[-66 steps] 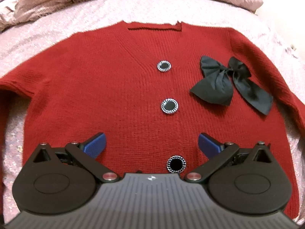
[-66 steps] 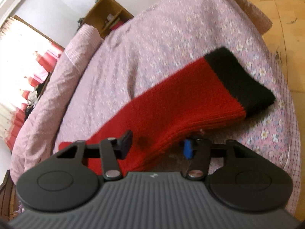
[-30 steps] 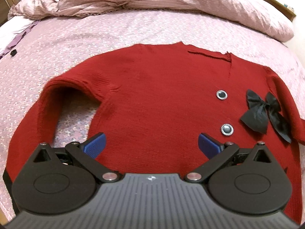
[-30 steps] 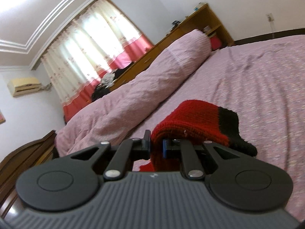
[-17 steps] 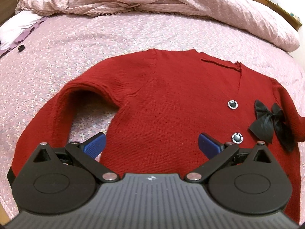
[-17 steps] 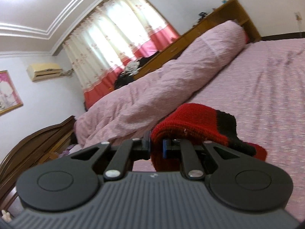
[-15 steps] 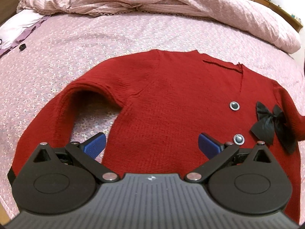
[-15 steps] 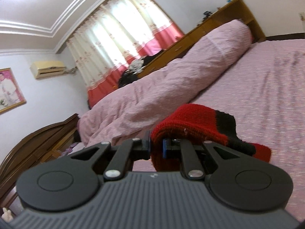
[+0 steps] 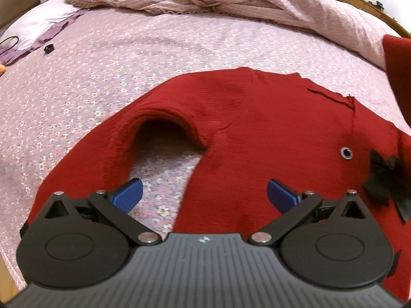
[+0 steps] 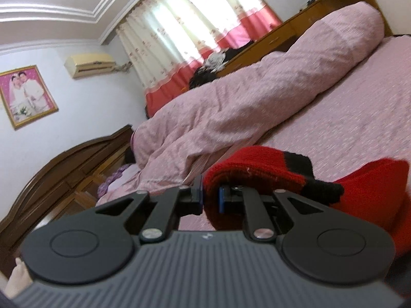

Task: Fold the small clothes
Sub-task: 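Lift the sleeve with the right gripper and fold it across the cardigan body, then open the right gripper to release the sleeve on the cardigan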

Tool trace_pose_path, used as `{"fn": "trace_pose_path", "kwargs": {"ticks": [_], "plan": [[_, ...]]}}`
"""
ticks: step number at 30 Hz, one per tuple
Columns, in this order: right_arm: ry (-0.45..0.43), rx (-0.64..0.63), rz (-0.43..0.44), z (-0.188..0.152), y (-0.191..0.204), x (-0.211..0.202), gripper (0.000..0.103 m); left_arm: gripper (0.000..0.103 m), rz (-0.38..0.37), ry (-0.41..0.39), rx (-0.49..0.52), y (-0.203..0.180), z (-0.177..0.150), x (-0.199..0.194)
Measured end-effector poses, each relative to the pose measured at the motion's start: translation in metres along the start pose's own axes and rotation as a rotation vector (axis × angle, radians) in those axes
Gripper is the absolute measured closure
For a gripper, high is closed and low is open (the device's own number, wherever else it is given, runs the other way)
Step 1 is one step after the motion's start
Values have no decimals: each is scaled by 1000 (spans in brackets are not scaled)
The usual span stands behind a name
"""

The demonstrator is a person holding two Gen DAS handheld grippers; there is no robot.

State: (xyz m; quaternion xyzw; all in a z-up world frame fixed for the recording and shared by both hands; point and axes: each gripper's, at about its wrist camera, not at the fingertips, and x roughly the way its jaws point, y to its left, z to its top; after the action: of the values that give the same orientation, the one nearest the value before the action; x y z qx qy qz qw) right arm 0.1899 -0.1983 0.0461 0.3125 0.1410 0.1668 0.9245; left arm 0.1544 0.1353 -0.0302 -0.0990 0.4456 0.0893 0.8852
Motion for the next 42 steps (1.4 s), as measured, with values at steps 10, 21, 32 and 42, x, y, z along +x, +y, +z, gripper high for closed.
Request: {"fn": "trace_pose_path", "kwargs": {"ticks": [10,21,32,42], "plan": [[179,-46,6,-45,13,52,89,0,15,14,-15,16,2,14],[374,-100,-10,-100,9,83,86,0,16,16,-9,19,2,19],[560,-33,13,-116,18,65,38,0,26,-23,-4,18,7,0],[530,-63,-6,-70,0,8,38,0,-10,-84,87,-19,27,-17]]}}
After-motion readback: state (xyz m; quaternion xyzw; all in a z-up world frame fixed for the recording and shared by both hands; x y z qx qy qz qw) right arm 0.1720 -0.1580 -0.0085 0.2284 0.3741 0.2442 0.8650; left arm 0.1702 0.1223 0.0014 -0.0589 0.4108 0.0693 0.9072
